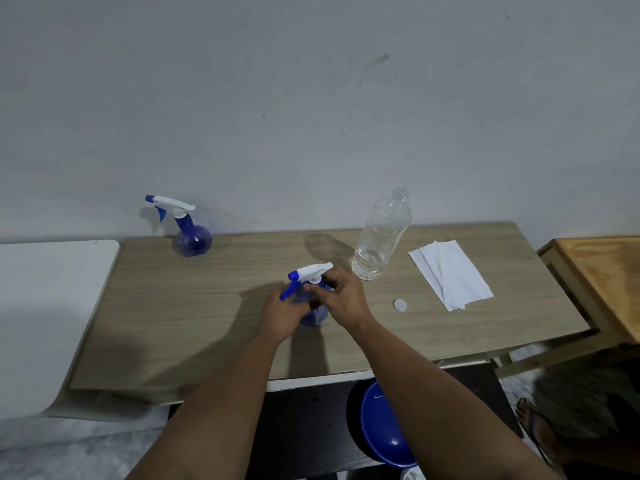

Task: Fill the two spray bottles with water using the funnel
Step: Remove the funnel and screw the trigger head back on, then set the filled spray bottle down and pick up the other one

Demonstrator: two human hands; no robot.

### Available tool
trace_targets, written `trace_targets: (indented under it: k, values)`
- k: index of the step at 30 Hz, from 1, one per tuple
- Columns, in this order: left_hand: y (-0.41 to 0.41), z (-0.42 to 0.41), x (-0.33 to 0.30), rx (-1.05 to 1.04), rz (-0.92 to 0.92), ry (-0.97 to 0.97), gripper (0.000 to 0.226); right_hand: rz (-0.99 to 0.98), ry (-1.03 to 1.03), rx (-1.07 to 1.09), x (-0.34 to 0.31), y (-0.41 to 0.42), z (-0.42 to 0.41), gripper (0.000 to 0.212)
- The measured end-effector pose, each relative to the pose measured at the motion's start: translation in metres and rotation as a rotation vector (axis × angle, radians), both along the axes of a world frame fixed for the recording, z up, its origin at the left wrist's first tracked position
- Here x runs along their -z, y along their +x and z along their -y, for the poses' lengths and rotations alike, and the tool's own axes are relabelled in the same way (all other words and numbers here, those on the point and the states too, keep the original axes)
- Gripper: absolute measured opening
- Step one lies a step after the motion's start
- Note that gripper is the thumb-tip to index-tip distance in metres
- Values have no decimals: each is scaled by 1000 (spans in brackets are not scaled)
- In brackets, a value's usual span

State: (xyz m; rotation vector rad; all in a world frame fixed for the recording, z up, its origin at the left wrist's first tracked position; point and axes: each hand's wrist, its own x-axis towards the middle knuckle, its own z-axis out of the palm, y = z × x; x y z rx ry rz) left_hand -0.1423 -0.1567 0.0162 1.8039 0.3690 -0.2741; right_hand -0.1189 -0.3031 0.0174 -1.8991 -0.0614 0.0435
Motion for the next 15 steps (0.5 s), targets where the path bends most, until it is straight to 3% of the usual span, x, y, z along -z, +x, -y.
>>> trace_targets:
  k: [5, 7, 9, 11, 15]
  values:
    - [3, -1, -4, -14, -9, 39, 19, -78, 37, 20, -10, 0, -4, 34]
    - [-1, -3, -9, 0, 31, 17, 22, -113, 65, 23, -19, 0, -5, 22]
    - [-8, -9, -14, 36, 96, -12, 34, -123, 100, 37, -30, 0, -6, 12]
    - [-14, -20, -18, 58, 138, 19, 55, -113, 126, 59, -45, 0, -13, 22]
    - [-15, -46, -48, 107, 165, 64, 58, -116, 208, -24, -86, 0, -32, 24]
